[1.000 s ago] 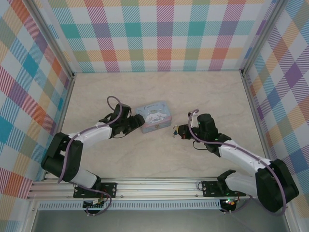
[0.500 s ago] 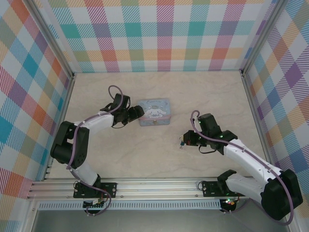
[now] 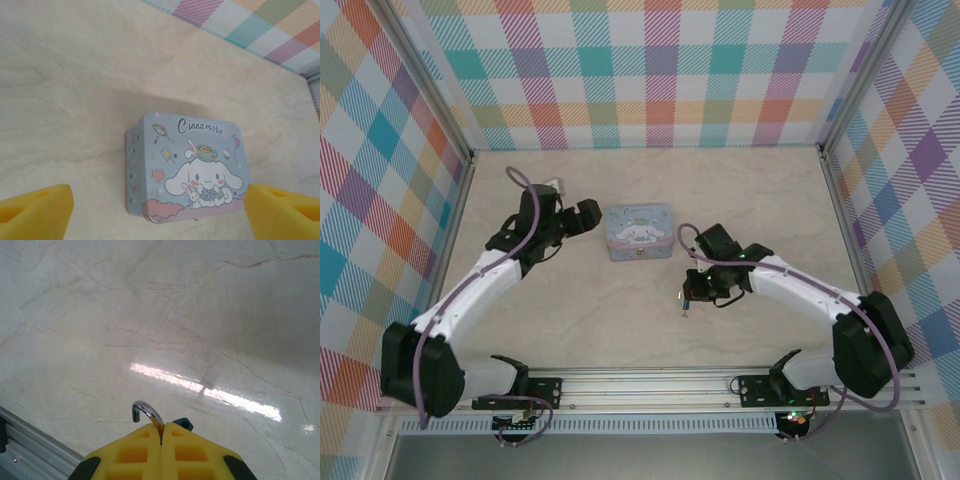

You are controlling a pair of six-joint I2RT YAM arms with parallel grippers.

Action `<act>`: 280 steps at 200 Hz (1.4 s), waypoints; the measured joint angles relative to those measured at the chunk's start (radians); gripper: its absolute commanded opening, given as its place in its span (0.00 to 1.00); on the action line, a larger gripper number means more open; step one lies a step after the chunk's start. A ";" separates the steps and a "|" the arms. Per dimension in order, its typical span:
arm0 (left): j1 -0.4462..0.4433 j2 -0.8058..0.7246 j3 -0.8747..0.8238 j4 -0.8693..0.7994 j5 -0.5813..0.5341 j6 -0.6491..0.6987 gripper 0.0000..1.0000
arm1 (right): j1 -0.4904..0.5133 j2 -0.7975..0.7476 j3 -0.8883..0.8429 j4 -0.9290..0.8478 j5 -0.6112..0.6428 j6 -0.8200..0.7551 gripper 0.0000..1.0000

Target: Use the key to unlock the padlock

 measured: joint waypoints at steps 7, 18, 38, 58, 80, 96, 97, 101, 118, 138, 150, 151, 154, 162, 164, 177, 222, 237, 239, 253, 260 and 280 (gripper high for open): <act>0.000 -0.034 -0.009 -0.016 -0.013 0.006 0.89 | 0.002 0.027 0.014 -0.003 0.002 -0.006 0.04; 0.000 -0.081 -0.026 -0.047 -0.032 0.012 0.89 | 0.003 0.071 0.032 -0.005 0.004 -0.013 0.04; 0.000 -0.145 -0.055 -0.103 -0.063 0.023 0.89 | 0.004 0.143 0.062 -0.006 0.007 -0.026 0.04; 0.000 -0.194 -0.073 -0.159 -0.090 0.035 0.89 | 0.008 0.192 0.074 0.005 0.005 -0.028 0.04; 0.002 -0.234 -0.078 -0.204 -0.116 0.045 0.89 | 0.010 0.235 0.082 0.026 -0.008 -0.027 0.04; 0.002 -0.253 -0.079 -0.222 -0.129 0.052 0.89 | 0.010 0.270 0.098 0.038 -0.013 -0.027 0.04; 0.002 -0.253 -0.079 -0.222 -0.129 0.052 0.89 | 0.010 0.272 0.099 0.039 -0.014 -0.027 0.04; 0.002 -0.256 -0.079 -0.227 -0.132 0.054 0.89 | 0.010 0.280 0.105 0.041 -0.015 -0.027 0.04; 0.002 -0.261 -0.079 -0.236 -0.140 0.056 0.89 | 0.010 0.314 0.127 0.045 -0.019 -0.028 0.04; 0.002 -0.261 -0.079 -0.251 -0.145 0.058 0.89 | 0.010 0.350 0.154 0.050 -0.024 -0.027 0.04; 0.002 -0.262 -0.083 -0.253 -0.147 0.059 0.89 | 0.010 0.360 0.161 0.053 -0.027 -0.027 0.05; 0.002 -0.262 -0.083 -0.253 -0.147 0.059 0.89 | 0.010 0.360 0.161 0.053 -0.028 -0.028 0.05; 0.002 -0.263 -0.084 -0.253 -0.147 0.059 0.89 | 0.010 0.362 0.163 0.053 -0.030 -0.027 0.05; 0.002 -0.265 -0.087 -0.255 -0.149 0.059 0.89 | 0.010 0.365 0.165 0.053 -0.033 -0.028 0.05; 0.002 -0.266 -0.088 -0.256 -0.149 0.059 0.89 | 0.010 0.366 0.166 0.053 -0.034 -0.028 0.05; 0.002 -0.270 -0.092 -0.258 -0.150 0.059 0.89 | 0.010 0.374 0.174 0.053 -0.040 -0.028 0.05; 0.002 -0.292 -0.102 -0.258 -0.156 0.059 0.89 | 0.010 0.414 0.207 0.049 -0.050 -0.032 0.10; 0.002 -0.297 -0.103 -0.259 -0.161 0.059 0.90 | 0.010 0.416 0.207 0.049 -0.050 -0.032 0.17; 0.002 -0.298 -0.103 -0.259 -0.162 0.059 0.90 | 0.010 0.416 0.207 0.049 -0.050 -0.032 0.17; 0.002 -0.301 -0.104 -0.259 -0.166 0.060 0.90 | 0.010 0.416 0.207 0.048 -0.048 -0.032 0.21; 0.002 -0.302 -0.104 -0.259 -0.168 0.060 0.90 | 0.010 0.415 0.207 0.048 -0.046 -0.033 0.22; 0.002 -0.304 -0.104 -0.259 -0.168 0.061 0.90 | 0.010 0.403 0.207 0.044 -0.036 -0.033 0.27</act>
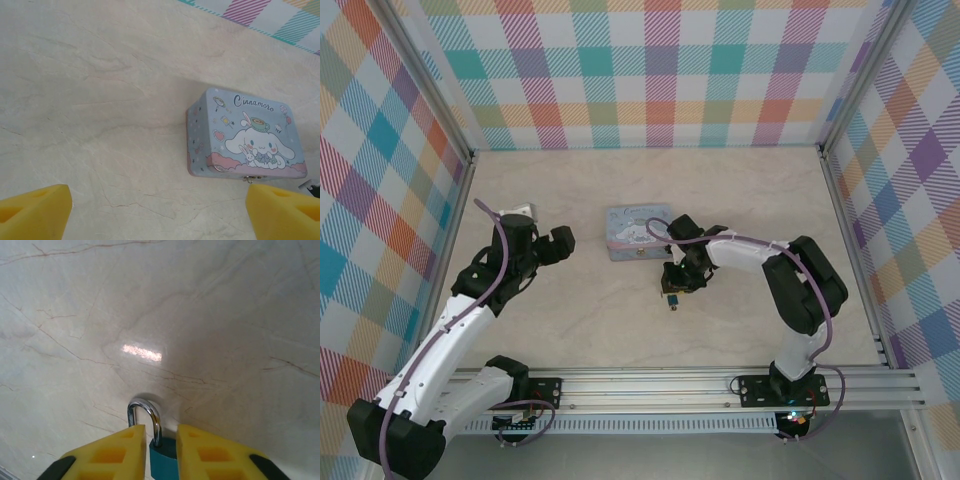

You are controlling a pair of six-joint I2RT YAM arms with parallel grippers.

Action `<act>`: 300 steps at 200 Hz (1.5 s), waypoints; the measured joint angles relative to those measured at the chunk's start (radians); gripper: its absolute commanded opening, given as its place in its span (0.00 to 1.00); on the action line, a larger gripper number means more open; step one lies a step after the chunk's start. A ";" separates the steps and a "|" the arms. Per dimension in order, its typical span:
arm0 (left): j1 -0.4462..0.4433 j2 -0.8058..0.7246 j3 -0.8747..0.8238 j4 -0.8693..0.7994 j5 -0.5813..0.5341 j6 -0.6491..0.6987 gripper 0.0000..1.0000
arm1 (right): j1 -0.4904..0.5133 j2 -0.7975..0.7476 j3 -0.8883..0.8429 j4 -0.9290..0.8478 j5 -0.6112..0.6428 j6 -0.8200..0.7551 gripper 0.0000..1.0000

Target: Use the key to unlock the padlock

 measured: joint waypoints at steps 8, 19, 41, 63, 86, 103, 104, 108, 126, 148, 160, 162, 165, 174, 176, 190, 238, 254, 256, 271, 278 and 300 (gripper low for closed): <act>0.000 0.000 0.000 0.000 0.000 0.002 0.91 | 0.000 -0.014 0.000 -0.003 0.006 -0.001 0.30; 0.000 0.000 0.000 0.000 -0.003 0.002 0.92 | 0.000 -0.047 0.000 -0.007 0.021 -0.002 0.35; 0.000 -0.005 0.000 0.000 -0.016 0.004 0.95 | -0.003 -0.141 -0.002 -0.003 0.044 -0.014 0.42; 0.000 -0.026 0.000 0.001 -0.043 0.013 0.99 | -0.017 -0.272 -0.022 0.017 0.076 -0.028 0.51; 0.000 -0.061 0.000 0.003 -0.094 0.030 1.00 | -0.053 -0.420 -0.054 0.048 0.140 -0.052 0.64; 0.000 -0.096 -0.009 0.016 -0.153 0.047 1.00 | -0.089 -0.523 -0.094 0.081 0.185 -0.090 0.74; 0.000 -0.100 -0.010 0.017 -0.158 0.047 1.00 | -0.090 -0.528 -0.096 0.082 0.187 -0.092 0.75; 0.000 -0.111 -0.017 0.023 -0.176 0.051 1.00 | -0.101 -0.554 -0.109 0.091 0.198 -0.098 0.77; 0.000 -0.160 -0.057 0.047 -0.259 0.059 1.00 | -0.148 -0.659 -0.172 0.137 0.237 -0.139 0.88; 0.003 -0.198 -0.101 0.087 -0.347 0.069 1.00 | -0.211 -0.762 -0.254 0.193 0.272 -0.185 1.00; 0.004 -0.208 -0.121 0.115 -0.385 0.074 1.00 | -0.237 -0.810 -0.301 0.227 0.300 -0.206 1.00; 0.004 -0.209 -0.125 0.119 -0.389 0.075 1.00 | -0.240 -0.818 -0.310 0.234 0.304 -0.208 1.00; 0.004 -0.211 -0.130 0.127 -0.395 0.076 1.00 | -0.243 -0.828 -0.323 0.244 0.311 -0.212 1.00; 0.004 -0.216 -0.149 0.164 -0.406 0.085 1.00 | -0.253 -0.868 -0.370 0.281 0.332 -0.229 1.00; 0.004 -0.217 -0.154 0.173 -0.408 0.088 1.00 | -0.255 -0.878 -0.383 0.291 0.338 -0.233 1.00; 0.005 -0.227 -0.195 0.234 -0.413 0.107 1.00 | -0.265 -0.941 -0.463 0.348 0.373 -0.261 1.00; 0.005 -0.236 -0.274 0.298 -0.416 0.169 1.00 | -0.322 -1.065 -0.669 0.526 0.499 -0.330 1.00; 0.005 -0.236 -0.280 0.301 -0.415 0.178 1.00 | -0.351 -1.066 -0.715 0.572 0.521 -0.341 1.00; 0.005 -0.236 -0.281 0.302 -0.415 0.179 1.00 | -0.356 -1.065 -0.720 0.577 0.522 -0.342 1.00; 0.005 -0.235 -0.288 0.301 -0.415 0.179 1.00 | -0.381 -1.048 -0.749 0.610 0.536 -0.346 1.00; 0.005 -0.235 -0.291 0.300 -0.415 0.178 1.00 | -0.390 -1.035 -0.759 0.626 0.539 -0.351 1.00; 0.005 -0.233 -0.295 0.298 -0.415 0.179 1.00 | -0.415 -0.980 -0.786 0.690 0.543 -0.366 1.00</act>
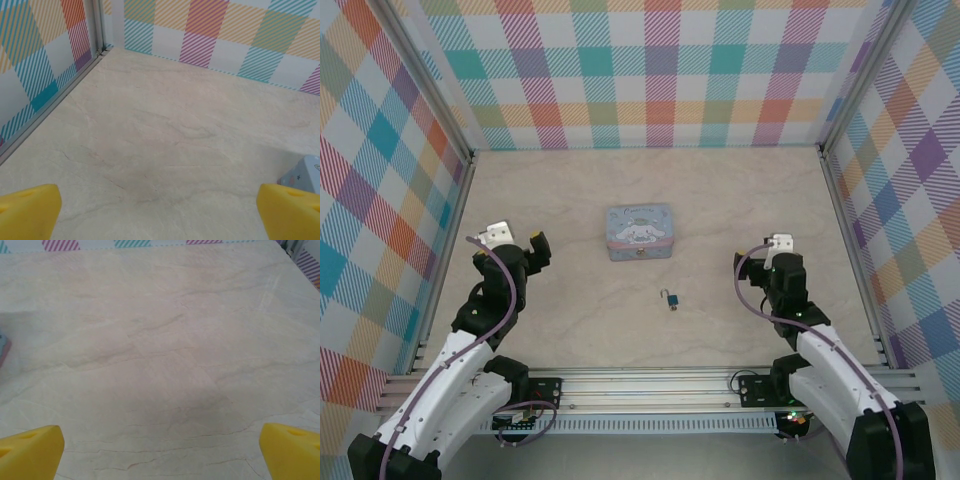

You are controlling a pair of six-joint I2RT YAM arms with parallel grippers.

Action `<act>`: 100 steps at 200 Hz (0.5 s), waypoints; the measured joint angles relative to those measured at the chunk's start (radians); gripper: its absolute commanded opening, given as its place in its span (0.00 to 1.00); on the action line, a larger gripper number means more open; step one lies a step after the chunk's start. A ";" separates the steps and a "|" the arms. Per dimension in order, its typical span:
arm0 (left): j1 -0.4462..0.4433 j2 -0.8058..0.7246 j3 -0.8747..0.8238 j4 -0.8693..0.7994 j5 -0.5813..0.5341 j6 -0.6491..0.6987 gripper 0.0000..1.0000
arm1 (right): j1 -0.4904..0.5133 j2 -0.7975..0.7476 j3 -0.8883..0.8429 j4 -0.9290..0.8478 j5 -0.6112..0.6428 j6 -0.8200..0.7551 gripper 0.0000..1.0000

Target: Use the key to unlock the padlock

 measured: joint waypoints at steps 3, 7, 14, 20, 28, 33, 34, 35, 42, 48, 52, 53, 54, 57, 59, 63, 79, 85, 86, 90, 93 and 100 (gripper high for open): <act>0.000 0.000 0.000 0.000 0.000 0.000 1.00 | -0.004 0.009 -0.003 0.010 0.000 0.000 1.00; 0.000 0.000 0.000 -0.001 0.000 0.000 1.00 | -0.010 0.023 -0.009 0.027 -0.001 0.000 1.00; 0.000 0.000 0.000 -0.001 0.000 0.000 1.00 | -0.019 0.047 -0.018 0.054 -0.005 0.000 1.00; 0.000 0.000 0.000 -0.001 0.000 0.000 1.00 | -0.027 0.068 -0.026 0.075 -0.008 0.000 0.99; 0.001 0.000 0.000 -0.001 0.000 0.000 1.00 | -0.039 0.100 -0.034 0.105 -0.016 0.000 1.00; 0.002 0.000 0.000 -0.001 0.000 0.000 1.00 | -0.047 0.121 -0.035 0.116 -0.018 -0.002 1.00; 0.002 0.000 0.000 -0.001 0.000 0.000 1.00 | -0.049 0.127 -0.035 0.121 -0.020 -0.003 1.00; 0.002 0.000 0.000 -0.001 0.000 0.000 1.00 | -0.050 0.131 -0.035 0.122 -0.021 -0.003 1.00; 0.002 0.000 0.000 -0.001 0.000 0.000 1.00 | -0.058 0.156 -0.035 0.140 -0.028 -0.009 1.00; 0.004 0.000 0.000 -0.001 0.000 0.000 1.00 | -0.063 0.180 -0.035 0.166 -0.037 -0.018 1.00; 0.005 0.000 0.000 -0.001 0.001 0.000 1.00 | -0.066 0.194 -0.035 0.182 -0.043 -0.023 1.00; 0.005 0.000 0.000 -0.002 0.001 0.000 1.00 | -0.067 0.198 -0.035 0.188 -0.044 -0.024 1.00; 0.005 0.000 0.000 -0.002 0.001 0.000 1.00 | -0.068 0.201 -0.035 0.192 -0.046 -0.025 1.00; 0.005 0.000 0.000 -0.002 0.000 0.000 1.00 | -0.071 0.216 -0.035 0.212 -0.053 -0.031 1.00; 0.006 0.000 0.000 -0.002 0.001 0.000 1.00 | -0.072 0.220 -0.035 0.219 -0.055 -0.032 1.00; 0.006 0.000 0.000 -0.002 0.000 0.000 1.00 | -0.075 0.238 -0.035 0.242 -0.064 -0.039 1.00; 0.006 0.002 0.000 -0.002 0.006 0.000 1.00 | -0.085 0.301 -0.035 0.325 -0.104 -0.064 1.00; 0.006 0.003 0.000 -0.002 0.009 0.000 1.00 | -0.087 0.328 -0.034 0.360 -0.120 -0.075 1.00; 0.006 0.003 0.000 -0.002 0.009 0.000 1.00 | -0.087 0.331 -0.034 0.364 -0.122 -0.076 1.00; 0.006 0.004 0.000 -0.002 0.011 0.000 1.00 | -0.089 0.348 -0.034 0.384 -0.132 -0.081 1.00; 0.006 0.005 0.000 -0.002 0.012 0.000 1.00 | -0.090 0.359 -0.034 0.398 -0.140 -0.086 1.00; 0.006 0.006 0.000 -0.002 0.016 0.000 1.00 | -0.091 0.386 -0.034 0.437 -0.159 -0.098 1.00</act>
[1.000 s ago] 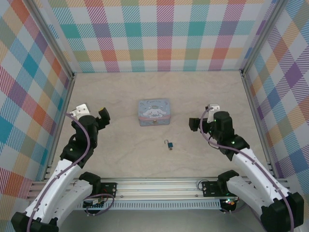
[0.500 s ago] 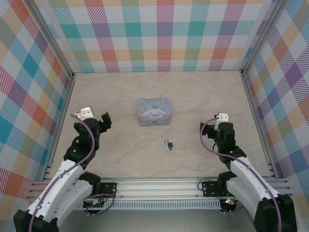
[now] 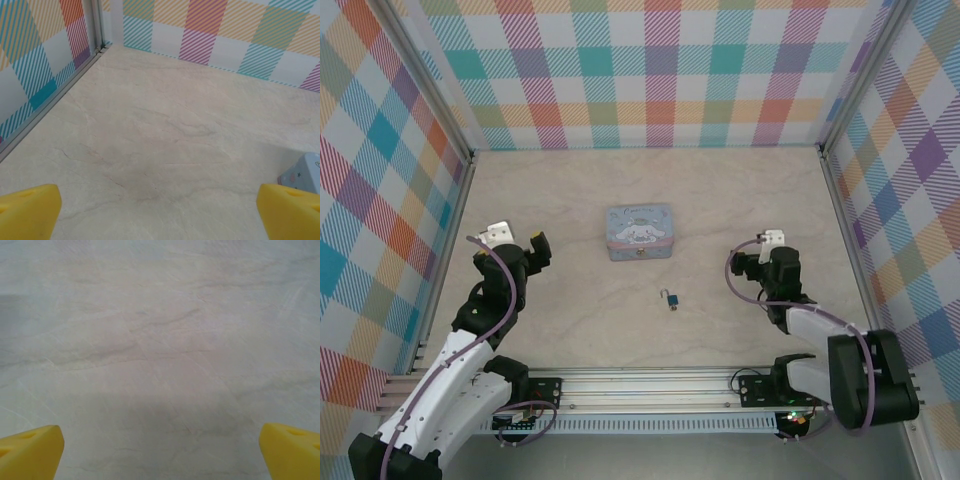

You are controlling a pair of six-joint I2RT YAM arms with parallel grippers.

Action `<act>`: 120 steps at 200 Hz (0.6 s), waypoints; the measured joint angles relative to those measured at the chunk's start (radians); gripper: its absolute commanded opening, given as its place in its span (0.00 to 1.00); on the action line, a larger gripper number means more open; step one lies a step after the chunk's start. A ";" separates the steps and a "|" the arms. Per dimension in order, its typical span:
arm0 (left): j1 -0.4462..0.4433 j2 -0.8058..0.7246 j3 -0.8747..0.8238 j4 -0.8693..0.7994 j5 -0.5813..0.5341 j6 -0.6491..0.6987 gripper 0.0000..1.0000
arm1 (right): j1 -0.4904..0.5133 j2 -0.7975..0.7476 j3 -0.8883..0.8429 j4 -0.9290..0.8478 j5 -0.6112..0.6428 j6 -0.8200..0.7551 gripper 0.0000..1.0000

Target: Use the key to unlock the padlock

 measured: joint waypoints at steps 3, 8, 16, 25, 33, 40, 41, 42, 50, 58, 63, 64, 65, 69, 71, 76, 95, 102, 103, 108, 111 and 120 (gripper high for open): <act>0.000 0.001 0.000 0.000 0.001 0.000 1.00 | 0.000 0.014 0.000 0.023 -0.008 -0.003 1.00; 0.000 0.001 0.000 0.000 0.003 0.000 1.00 | 0.000 0.030 0.000 0.047 -0.019 -0.007 1.00; 0.000 0.002 0.000 0.000 0.003 0.000 1.00 | 0.000 0.056 0.000 0.093 -0.036 -0.017 1.00; 0.000 0.005 0.000 0.000 0.003 0.000 1.00 | 0.000 0.072 0.000 0.129 -0.055 -0.029 1.00; 0.000 0.007 0.000 0.000 0.004 0.000 1.00 | 0.000 0.079 0.000 0.153 -0.069 -0.037 1.00; 0.000 0.010 0.000 0.000 0.004 0.000 1.00 | 0.000 0.080 0.000 0.171 -0.081 -0.043 1.00; 0.000 0.011 0.000 0.000 0.004 0.000 1.00 | 0.000 0.080 0.000 0.173 -0.082 -0.043 1.00; 0.000 0.011 0.000 0.000 0.004 0.000 1.00 | 0.000 0.080 0.000 0.176 -0.085 -0.044 1.00; 0.000 0.017 0.000 0.000 0.005 0.000 1.00 | 0.000 0.080 0.000 0.196 -0.097 -0.052 1.00; 0.000 0.023 0.000 0.000 0.006 0.000 1.00 | 0.000 0.080 0.000 0.213 -0.107 -0.059 1.00; 0.000 0.026 0.000 0.000 0.008 0.000 1.00 | 0.000 0.080 0.000 0.220 -0.112 -0.063 1.00; 0.000 0.027 0.000 0.000 0.009 0.000 1.00 | 0.000 0.080 0.000 0.223 -0.114 -0.066 1.00; 0.000 0.028 0.000 0.000 0.009 0.000 1.00 | 0.000 0.080 0.000 0.224 -0.114 -0.067 1.00; 0.000 0.031 0.000 0.000 0.011 0.000 1.00 | 0.000 0.081 0.000 0.230 -0.119 -0.073 1.00; 0.000 0.032 0.000 0.000 0.011 0.000 1.00 | 0.000 0.082 0.000 0.233 -0.121 -0.077 1.00; 0.000 0.035 0.000 0.000 0.011 0.000 1.00 | -0.001 0.085 0.000 0.243 -0.127 -0.083 1.00; 0.002 0.043 0.000 0.000 0.019 0.000 1.00 | -0.002 0.140 -0.001 0.319 -0.134 -0.104 1.00; 0.002 0.045 0.000 0.000 0.023 0.000 1.00 | -0.003 0.172 -0.001 0.346 -0.134 -0.108 1.00; 0.002 0.045 0.000 0.000 0.024 0.000 1.00 | -0.004 0.179 -0.001 0.351 -0.133 -0.108 1.00; 0.003 0.046 0.000 0.000 0.027 0.000 1.00 | -0.005 0.200 -0.001 0.366 -0.132 -0.108 1.00; 0.004 0.046 0.000 -0.001 0.029 0.002 1.00 | -0.008 0.215 -0.001 0.373 -0.132 -0.108 1.00; 0.005 0.045 0.000 -0.002 0.031 0.003 1.00 | -0.014 0.243 -0.002 0.386 -0.129 -0.108 1.00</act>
